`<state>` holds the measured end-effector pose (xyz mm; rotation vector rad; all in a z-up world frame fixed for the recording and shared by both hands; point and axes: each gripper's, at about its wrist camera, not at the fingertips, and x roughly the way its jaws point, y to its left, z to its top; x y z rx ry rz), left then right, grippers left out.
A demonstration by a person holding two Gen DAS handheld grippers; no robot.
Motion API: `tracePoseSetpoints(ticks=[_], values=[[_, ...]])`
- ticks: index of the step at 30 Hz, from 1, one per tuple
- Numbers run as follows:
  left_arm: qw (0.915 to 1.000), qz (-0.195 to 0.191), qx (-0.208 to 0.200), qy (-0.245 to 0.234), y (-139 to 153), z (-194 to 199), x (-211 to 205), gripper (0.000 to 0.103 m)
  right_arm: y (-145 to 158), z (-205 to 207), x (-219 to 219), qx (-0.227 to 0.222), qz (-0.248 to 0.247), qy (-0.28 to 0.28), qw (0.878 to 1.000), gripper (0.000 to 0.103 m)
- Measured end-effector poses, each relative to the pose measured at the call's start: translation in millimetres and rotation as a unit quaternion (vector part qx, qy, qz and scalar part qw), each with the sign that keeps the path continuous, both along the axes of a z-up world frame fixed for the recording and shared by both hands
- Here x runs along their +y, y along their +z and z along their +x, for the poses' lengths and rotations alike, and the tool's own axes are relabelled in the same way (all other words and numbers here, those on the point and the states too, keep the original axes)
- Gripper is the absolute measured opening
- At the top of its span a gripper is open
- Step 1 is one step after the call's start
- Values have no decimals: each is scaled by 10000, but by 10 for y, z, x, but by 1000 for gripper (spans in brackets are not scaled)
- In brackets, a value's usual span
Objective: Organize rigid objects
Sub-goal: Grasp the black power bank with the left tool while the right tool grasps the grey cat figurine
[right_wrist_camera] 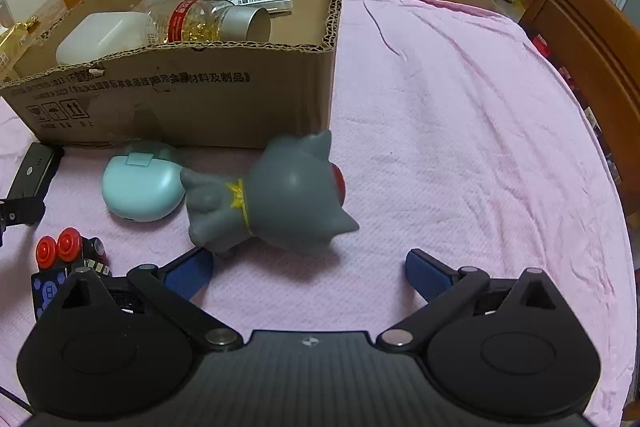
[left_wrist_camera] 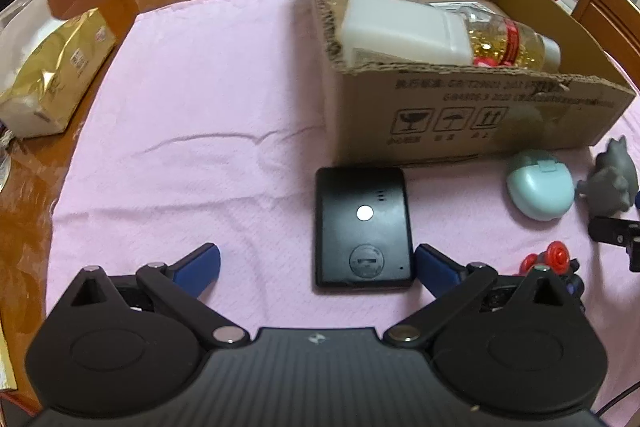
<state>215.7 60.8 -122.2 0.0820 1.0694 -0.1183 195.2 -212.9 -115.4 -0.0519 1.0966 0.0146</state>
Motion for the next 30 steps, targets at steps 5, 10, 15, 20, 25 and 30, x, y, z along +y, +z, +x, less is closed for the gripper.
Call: tracePoseSetpoints(ticks=[5,10,15,20,25,30], values=[[9996,39,109,260,16,-68,237,103,-8,-25,6,-51,-1,-1,10000,103],[9969,150,43,767,30,-41,502,103,-11,-22,11,-66,-2,3,10000,103],[9965,320,20,771,66,-35,398,102,0,-48,1,-79,-1,6,10000,103],[9982,200,-3,557,44,65,145,102,-3,-51,4,-110,-1,6,9999,103],[9969,-22,47,790,17,167,49,102,-5,-57,0,-121,-3,13,9999,103],[9946,-33,46,1039,6,255,51,102,-6,-60,2,-123,-3,20,9999,103]])
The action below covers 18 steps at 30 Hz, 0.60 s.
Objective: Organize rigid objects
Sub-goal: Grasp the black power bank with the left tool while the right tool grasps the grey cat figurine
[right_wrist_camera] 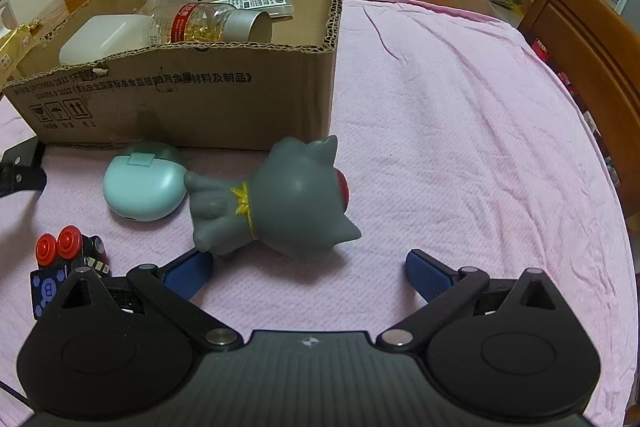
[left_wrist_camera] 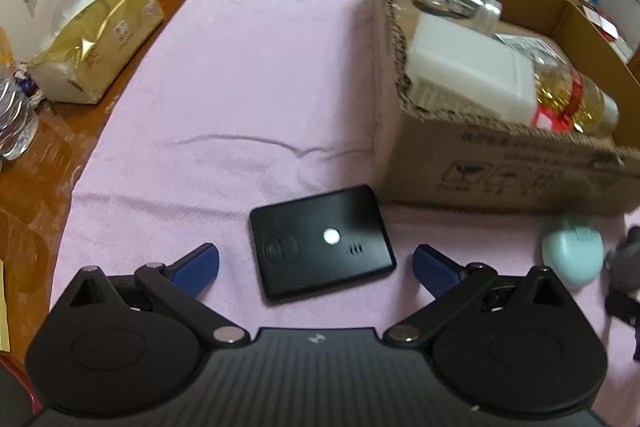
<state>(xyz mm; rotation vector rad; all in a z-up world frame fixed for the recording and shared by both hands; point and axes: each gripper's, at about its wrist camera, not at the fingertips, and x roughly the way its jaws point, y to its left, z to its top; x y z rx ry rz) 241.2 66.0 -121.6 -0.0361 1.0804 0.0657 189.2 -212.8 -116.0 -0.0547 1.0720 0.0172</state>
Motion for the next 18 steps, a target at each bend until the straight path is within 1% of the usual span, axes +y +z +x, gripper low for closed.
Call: tracePoseSetpoints(ticks=[2,4,5,6,7,8,11,14,16,18], values=[[9999,8,-13,102,-13,31,21,102,0,-4,1,-7,-1,3,10000,103],[9998,5,-33,170,-1,29,10,98,1,-8,1,-16,-2,7,10000,103],[9998,9,-82,165,15,16,2,90,2,-9,1,-18,-2,6,10000,103],[9999,21,-137,100,34,1,-9,80,2,-9,1,-20,-3,7,10000,103],[9999,6,-166,24,47,-5,-18,75,2,-12,3,-28,-4,10,10000,103],[9998,22,-180,-68,56,-18,-33,73,2,-15,4,-37,-5,13,10000,103],[9994,18,-198,-273,59,-72,-38,73,5,-20,2,-51,-4,20,10000,103],[9979,15,-145,-636,73,-166,-17,73,7,-25,-4,-44,0,72,10000,103],[9946,21,-109,-1036,79,-259,-10,74,8,-35,-12,-54,3,152,9999,103],[9930,28,-89,-1181,83,-341,17,74,3,-60,-26,-132,6,227,9997,103]])
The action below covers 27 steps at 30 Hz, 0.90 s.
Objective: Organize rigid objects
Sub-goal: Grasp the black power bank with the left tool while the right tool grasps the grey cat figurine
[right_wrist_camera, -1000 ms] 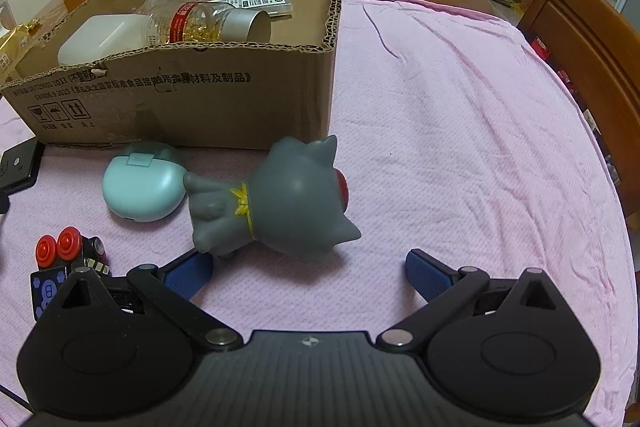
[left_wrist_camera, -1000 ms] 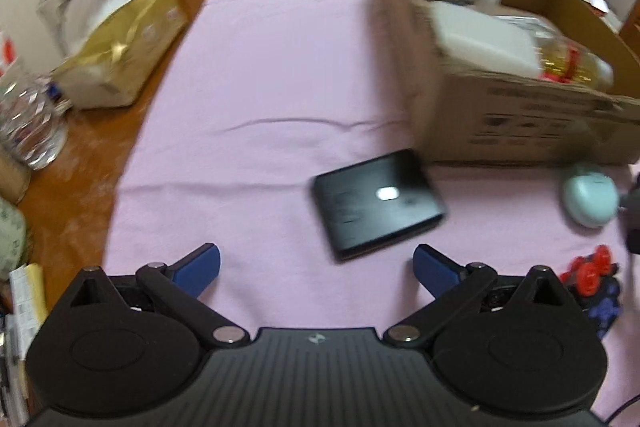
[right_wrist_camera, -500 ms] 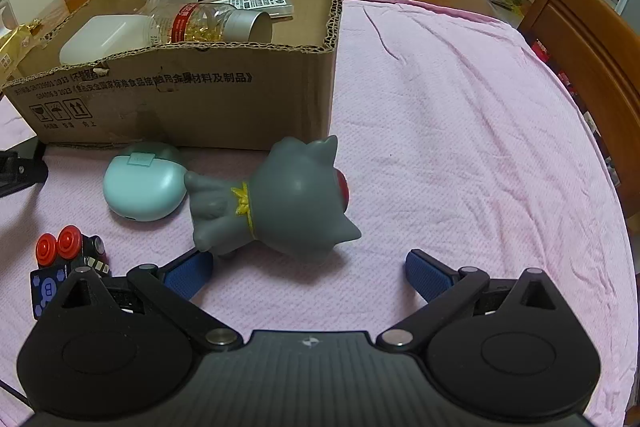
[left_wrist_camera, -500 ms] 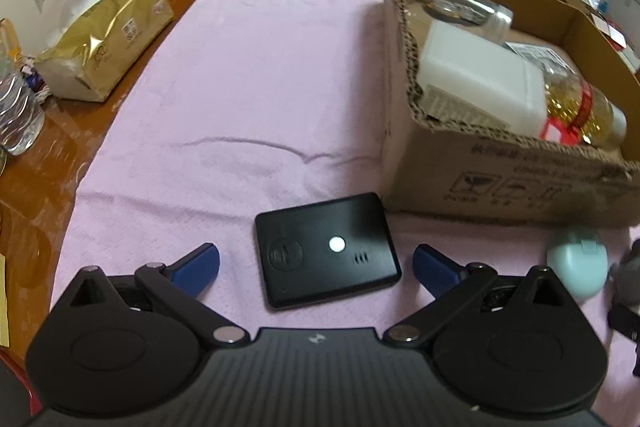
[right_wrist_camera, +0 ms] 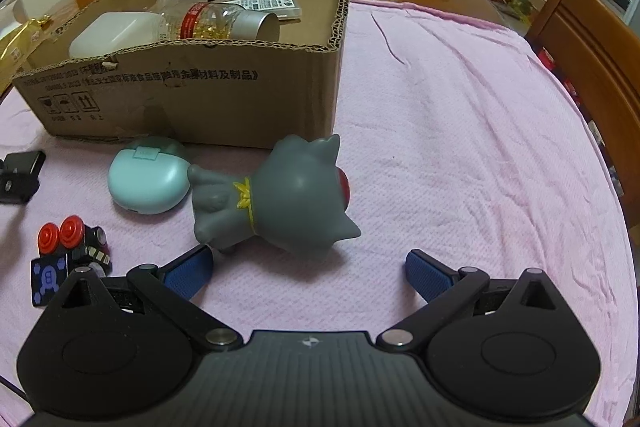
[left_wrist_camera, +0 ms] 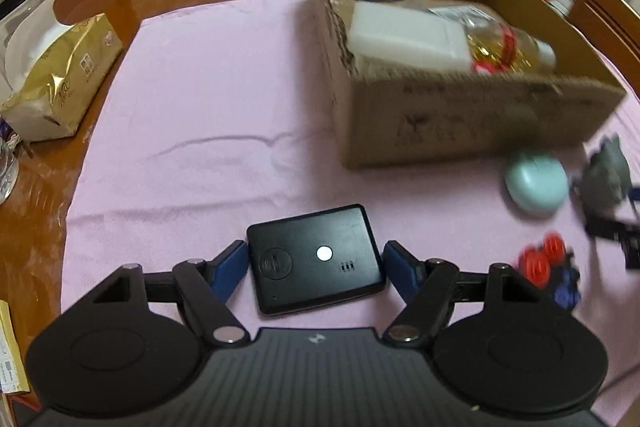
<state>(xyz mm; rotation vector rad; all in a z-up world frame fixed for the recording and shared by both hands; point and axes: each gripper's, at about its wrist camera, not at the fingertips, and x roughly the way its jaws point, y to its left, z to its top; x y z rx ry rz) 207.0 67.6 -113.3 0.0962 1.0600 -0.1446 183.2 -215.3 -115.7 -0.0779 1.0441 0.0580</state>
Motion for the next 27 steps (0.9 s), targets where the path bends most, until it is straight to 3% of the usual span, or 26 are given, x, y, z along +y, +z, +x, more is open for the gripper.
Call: tracePoseSetpoints(ticks=[3,8,16,21,27], values=[[10000,22,29,49,3,-48,30,77,-5,-43,-23,-96,3,70,9999,103],[9996,17,56,258,-13,-38,33,82,32,38,-10,145,30,319,9994,103],[9987,26,148,492,-14,-11,9,82,145,169,102,-51,-32,767,9970,100],[9985,11,128,538,-18,-7,-16,82,138,235,112,6,-89,884,9960,87],[9984,-9,109,546,-22,-5,-13,78,158,260,135,19,-110,997,9950,79]])
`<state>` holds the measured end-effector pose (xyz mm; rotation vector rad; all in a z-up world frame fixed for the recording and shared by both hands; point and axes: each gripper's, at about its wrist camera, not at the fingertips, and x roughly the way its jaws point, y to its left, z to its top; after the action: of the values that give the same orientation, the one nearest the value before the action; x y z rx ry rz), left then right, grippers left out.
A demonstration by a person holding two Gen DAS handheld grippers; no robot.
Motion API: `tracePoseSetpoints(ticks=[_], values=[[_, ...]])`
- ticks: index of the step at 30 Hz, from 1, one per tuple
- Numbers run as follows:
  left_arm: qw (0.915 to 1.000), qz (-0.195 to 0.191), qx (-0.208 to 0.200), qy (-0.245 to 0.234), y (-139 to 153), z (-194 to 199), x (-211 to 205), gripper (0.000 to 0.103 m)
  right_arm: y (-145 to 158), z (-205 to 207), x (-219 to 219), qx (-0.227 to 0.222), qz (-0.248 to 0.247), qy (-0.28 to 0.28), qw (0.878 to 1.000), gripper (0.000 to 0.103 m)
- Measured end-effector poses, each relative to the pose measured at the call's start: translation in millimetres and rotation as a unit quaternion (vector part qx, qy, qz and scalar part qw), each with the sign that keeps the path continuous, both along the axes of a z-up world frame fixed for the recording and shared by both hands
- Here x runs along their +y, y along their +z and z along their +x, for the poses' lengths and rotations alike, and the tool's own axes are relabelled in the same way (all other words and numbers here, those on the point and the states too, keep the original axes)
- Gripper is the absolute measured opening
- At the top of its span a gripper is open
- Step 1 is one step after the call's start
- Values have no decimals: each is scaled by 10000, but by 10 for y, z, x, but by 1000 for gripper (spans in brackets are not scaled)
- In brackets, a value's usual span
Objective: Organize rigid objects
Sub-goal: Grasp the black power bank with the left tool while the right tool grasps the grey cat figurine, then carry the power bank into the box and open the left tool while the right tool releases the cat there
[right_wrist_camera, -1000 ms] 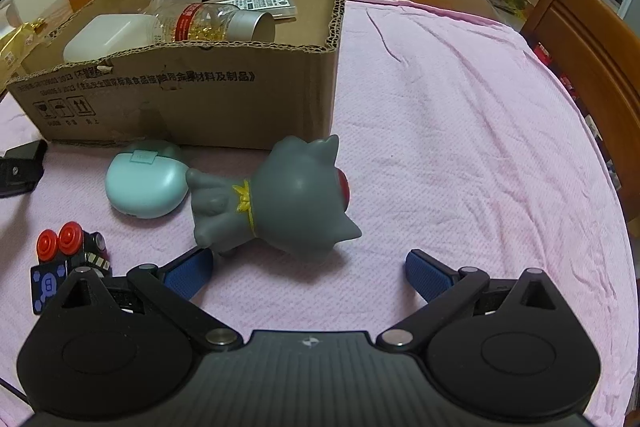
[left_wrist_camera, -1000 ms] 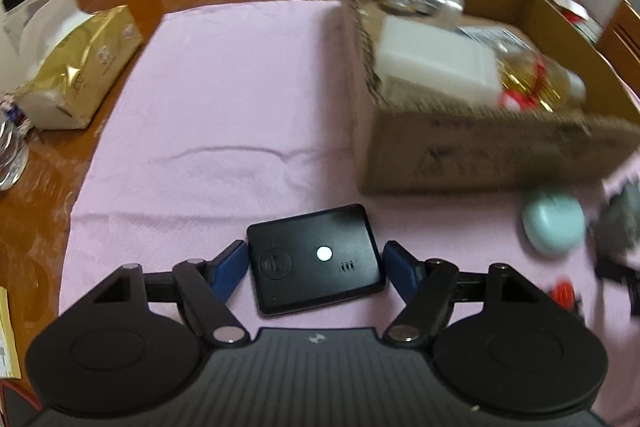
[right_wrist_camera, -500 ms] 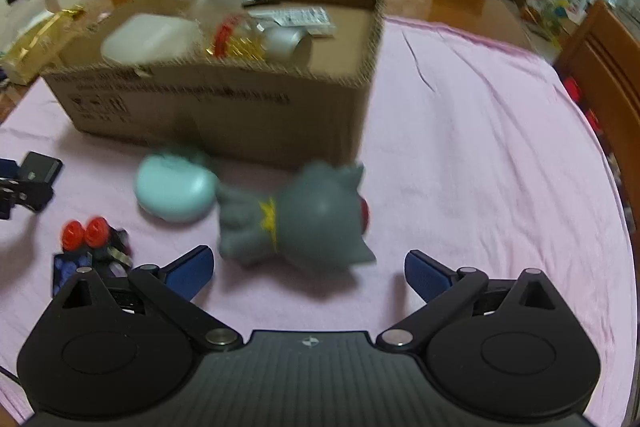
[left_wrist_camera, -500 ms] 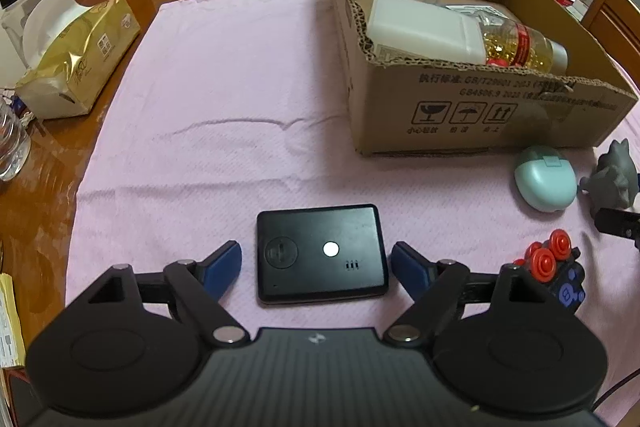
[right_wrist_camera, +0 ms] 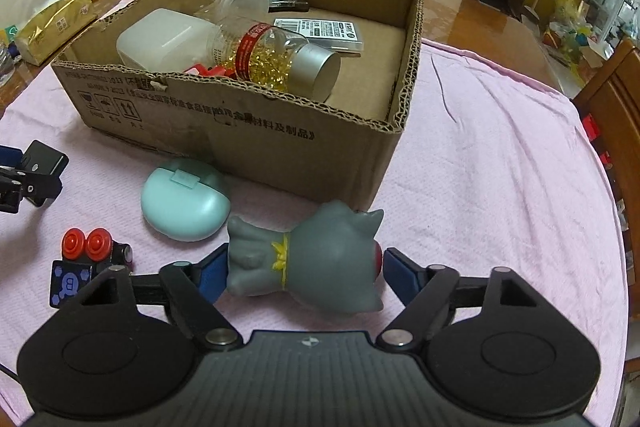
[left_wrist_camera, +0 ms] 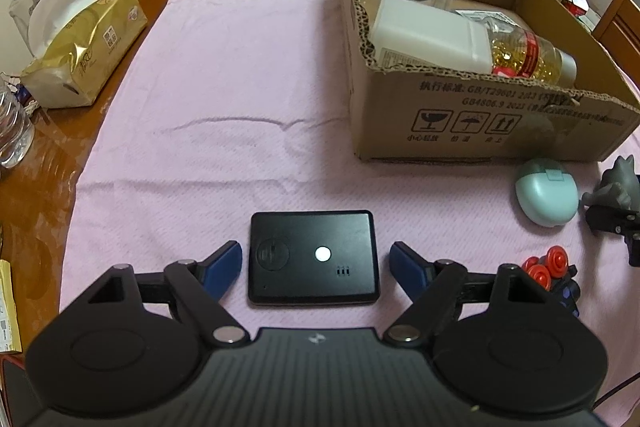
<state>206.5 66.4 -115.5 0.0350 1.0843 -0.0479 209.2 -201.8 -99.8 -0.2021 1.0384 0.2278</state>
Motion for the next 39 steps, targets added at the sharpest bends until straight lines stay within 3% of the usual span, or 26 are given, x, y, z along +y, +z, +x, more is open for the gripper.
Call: tracePoseSetpoints(ticks=[3,14,23,32,39], values=[[10000,3,-13,-45,16,11,-6,69,7,9,14,16,-29,39,10000,77],[9986,35,180,-496,110,6,-9,69,114,-5,-27,231,122,173,9995,76],[9911,47,254,-1304,466,-59,-87,69,529,-76,-135,308,150,408,9986,76],[9844,24,-51,-1758,924,29,-254,69,1075,70,-158,-166,228,759,9967,76],[9837,11,-443,-1742,1218,243,-364,69,1197,373,-60,-519,363,960,9934,76]])
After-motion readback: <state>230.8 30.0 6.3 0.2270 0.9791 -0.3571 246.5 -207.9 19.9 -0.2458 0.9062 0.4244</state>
